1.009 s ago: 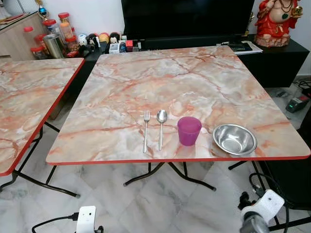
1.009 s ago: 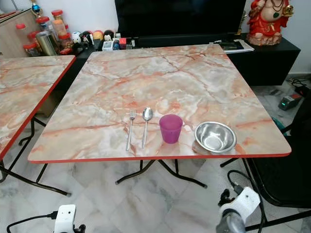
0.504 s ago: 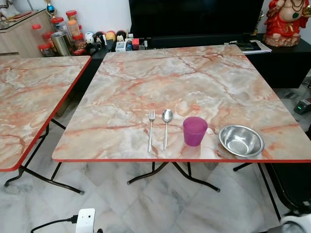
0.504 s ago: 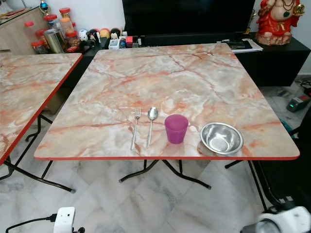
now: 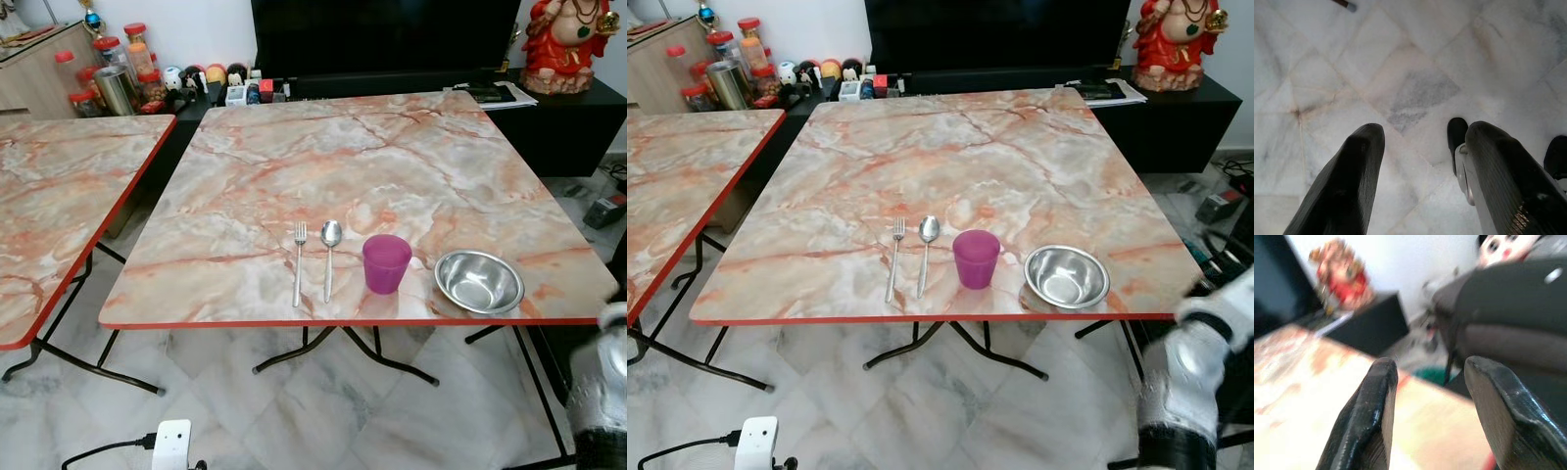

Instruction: Setting the table

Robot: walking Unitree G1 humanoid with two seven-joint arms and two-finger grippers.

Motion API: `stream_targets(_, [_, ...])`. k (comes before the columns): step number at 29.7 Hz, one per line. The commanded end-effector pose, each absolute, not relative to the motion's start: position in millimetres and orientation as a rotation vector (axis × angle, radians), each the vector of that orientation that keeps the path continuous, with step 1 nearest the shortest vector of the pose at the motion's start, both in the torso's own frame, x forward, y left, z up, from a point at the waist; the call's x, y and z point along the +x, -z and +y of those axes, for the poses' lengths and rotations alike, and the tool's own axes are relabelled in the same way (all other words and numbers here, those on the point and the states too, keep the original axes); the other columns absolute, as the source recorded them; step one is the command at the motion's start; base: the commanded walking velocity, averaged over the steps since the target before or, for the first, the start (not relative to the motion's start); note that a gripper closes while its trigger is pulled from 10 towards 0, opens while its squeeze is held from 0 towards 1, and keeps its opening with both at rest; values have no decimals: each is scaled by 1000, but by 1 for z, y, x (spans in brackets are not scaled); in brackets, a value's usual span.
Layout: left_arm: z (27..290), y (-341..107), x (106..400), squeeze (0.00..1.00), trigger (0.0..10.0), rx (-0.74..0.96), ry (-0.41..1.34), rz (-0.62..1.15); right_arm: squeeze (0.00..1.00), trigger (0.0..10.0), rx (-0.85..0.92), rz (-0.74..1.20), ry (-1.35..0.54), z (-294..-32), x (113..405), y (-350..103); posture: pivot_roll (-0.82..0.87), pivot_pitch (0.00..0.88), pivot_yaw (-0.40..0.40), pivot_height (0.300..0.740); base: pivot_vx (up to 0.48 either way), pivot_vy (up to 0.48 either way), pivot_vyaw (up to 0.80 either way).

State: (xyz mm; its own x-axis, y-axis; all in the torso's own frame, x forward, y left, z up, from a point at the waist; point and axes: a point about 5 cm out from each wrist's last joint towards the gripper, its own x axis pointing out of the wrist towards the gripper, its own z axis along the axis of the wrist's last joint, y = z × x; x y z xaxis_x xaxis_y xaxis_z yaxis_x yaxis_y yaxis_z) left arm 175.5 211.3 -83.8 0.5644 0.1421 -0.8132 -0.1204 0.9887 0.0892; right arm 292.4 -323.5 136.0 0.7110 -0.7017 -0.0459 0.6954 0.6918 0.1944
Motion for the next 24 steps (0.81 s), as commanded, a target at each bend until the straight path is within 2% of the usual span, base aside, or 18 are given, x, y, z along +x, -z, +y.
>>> stream_targets(1, [216, 85, 172, 0, 10000, 22, -169, 983, 0, 10000, 230, 44, 715, -317, 302, -142, -98, 0, 58, 740, 0, 0, 0])
stream_targets(7, [215, 85, 172, 0, 10000, 20, -168, 985, 0, 10000, 276, 107, 584, -306, 317, -165, -100, 0, 58, 740, 0, 0, 0])
stream_targets(8, [215, 85, 172, 0, 10000, 18, -169, 984, 1000, 10000, 285, 114, 567, -306, 319, -170, -102, 0, 60, 740, 0, 0, 0])
stream_targets(13, [215, 83, 176, 0, 10000, 16, -165, 976, 1000, 10000, 344, 234, 502, -298, 320, -175, -106, 0, 63, 740, 0, 0, 0])
stream_targets(24, [214, 82, 179, 0, 10000, 14, -160, 967, 1000, 10000, 416, 338, 424, -288, 317, -167, -105, 0, 63, 740, 0, 0, 0])
